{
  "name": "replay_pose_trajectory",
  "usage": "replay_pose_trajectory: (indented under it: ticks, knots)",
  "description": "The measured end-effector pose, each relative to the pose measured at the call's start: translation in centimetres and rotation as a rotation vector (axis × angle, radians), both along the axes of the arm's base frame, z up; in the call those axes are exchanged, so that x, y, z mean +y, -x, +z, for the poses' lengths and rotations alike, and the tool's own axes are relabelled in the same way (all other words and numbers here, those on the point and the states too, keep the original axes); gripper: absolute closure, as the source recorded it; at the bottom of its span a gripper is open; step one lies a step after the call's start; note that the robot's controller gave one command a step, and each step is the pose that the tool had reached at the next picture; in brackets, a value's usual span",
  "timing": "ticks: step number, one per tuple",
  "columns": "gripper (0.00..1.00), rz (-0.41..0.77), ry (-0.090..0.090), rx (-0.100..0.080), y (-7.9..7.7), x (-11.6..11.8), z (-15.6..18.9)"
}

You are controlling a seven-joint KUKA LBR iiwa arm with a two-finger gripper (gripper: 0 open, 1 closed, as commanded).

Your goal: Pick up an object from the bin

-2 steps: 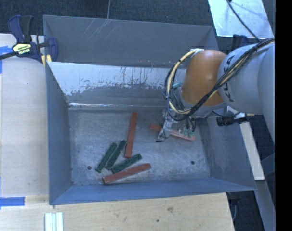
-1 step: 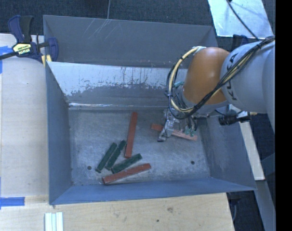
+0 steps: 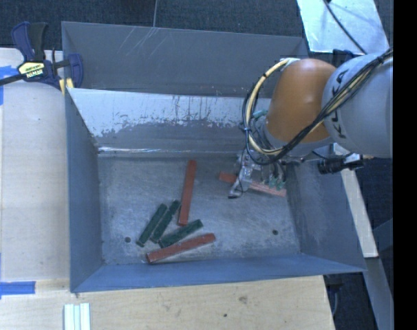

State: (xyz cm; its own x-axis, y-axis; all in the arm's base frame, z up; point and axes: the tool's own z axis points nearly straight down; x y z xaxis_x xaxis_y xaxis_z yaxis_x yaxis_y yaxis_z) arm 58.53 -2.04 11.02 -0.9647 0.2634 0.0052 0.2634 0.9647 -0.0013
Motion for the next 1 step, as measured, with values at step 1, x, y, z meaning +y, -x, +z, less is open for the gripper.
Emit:
replay_pose_trajectory:
  ticks: [1]
  knots:
    - [1.0, 0.0, 0.0, -0.008, -0.19, -0.02, 2.02]
